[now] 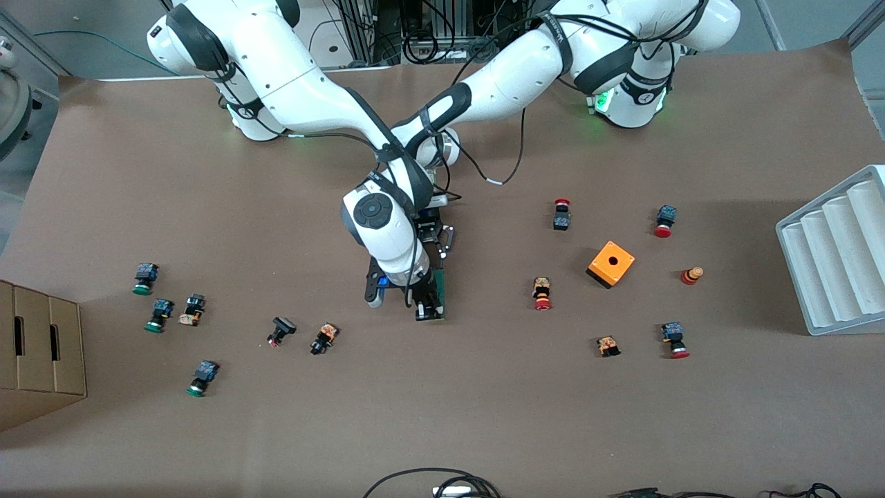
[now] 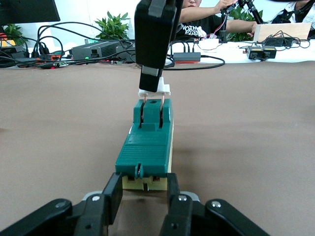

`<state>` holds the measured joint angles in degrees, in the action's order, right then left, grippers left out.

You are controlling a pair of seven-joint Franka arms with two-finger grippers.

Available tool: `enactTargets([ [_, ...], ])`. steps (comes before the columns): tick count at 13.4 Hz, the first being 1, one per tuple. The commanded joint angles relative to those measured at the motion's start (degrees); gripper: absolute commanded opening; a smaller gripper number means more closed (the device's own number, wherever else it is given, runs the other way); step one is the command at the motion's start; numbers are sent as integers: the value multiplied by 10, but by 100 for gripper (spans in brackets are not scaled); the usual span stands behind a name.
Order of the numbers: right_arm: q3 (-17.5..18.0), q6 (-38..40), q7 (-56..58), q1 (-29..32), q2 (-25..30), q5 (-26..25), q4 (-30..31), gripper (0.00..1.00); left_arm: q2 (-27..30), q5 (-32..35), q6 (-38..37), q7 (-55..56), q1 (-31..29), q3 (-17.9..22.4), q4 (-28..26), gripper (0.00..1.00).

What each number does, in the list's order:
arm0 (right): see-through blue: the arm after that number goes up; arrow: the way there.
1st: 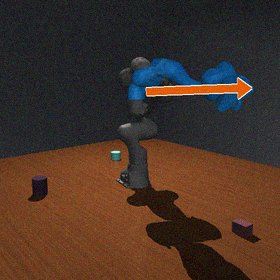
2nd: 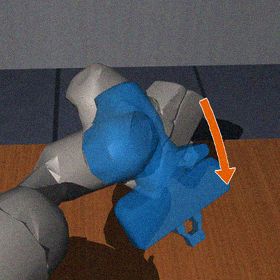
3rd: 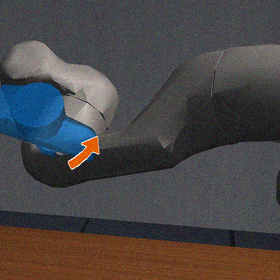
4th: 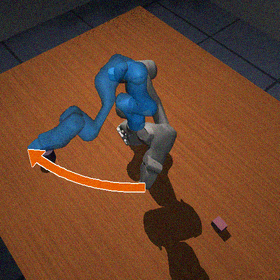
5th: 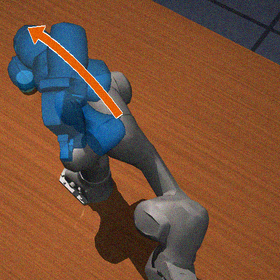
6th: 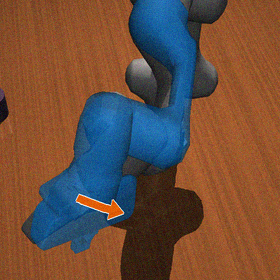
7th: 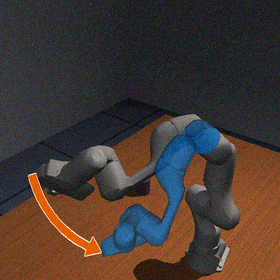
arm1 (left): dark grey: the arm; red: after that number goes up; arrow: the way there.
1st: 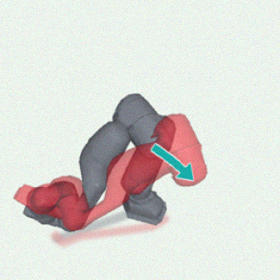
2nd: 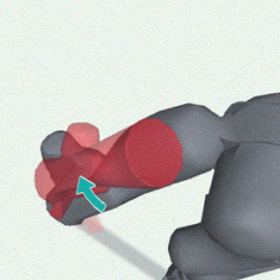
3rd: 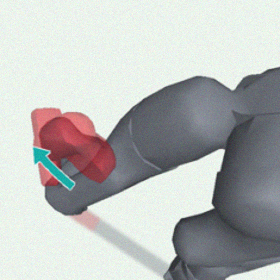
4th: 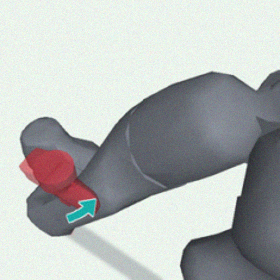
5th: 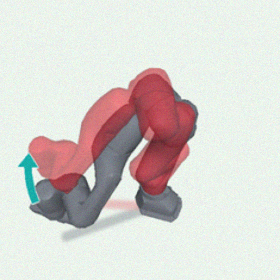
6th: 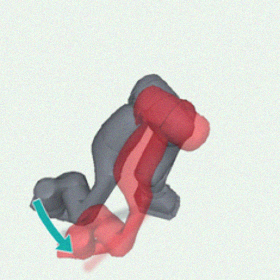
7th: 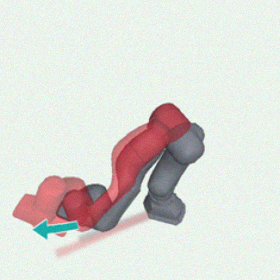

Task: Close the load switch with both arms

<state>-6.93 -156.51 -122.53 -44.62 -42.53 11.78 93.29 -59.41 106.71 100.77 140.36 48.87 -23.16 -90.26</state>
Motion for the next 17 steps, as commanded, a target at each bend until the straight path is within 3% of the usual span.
enactTargets([
  [1, -1, -7, -10, 5, -33, -7, -28, 28, 3, 9, -34, -3, -6, -5, -2, 44],
  [15, -1, 15, -8, 12, -24, -6, -33, 30, -1, 16, -40, -3, -6, -11, -3, 40],
  [16, 0, 26, -7, 17, -16, -6, -35, 42, -1, 17, -39, -3, -6, -11, -3, 39],
  [17, 0, 44, -3, 23, 1, -6, -35, 61, -1, 17, -39, -3, -6, -11, -3, 38],
])
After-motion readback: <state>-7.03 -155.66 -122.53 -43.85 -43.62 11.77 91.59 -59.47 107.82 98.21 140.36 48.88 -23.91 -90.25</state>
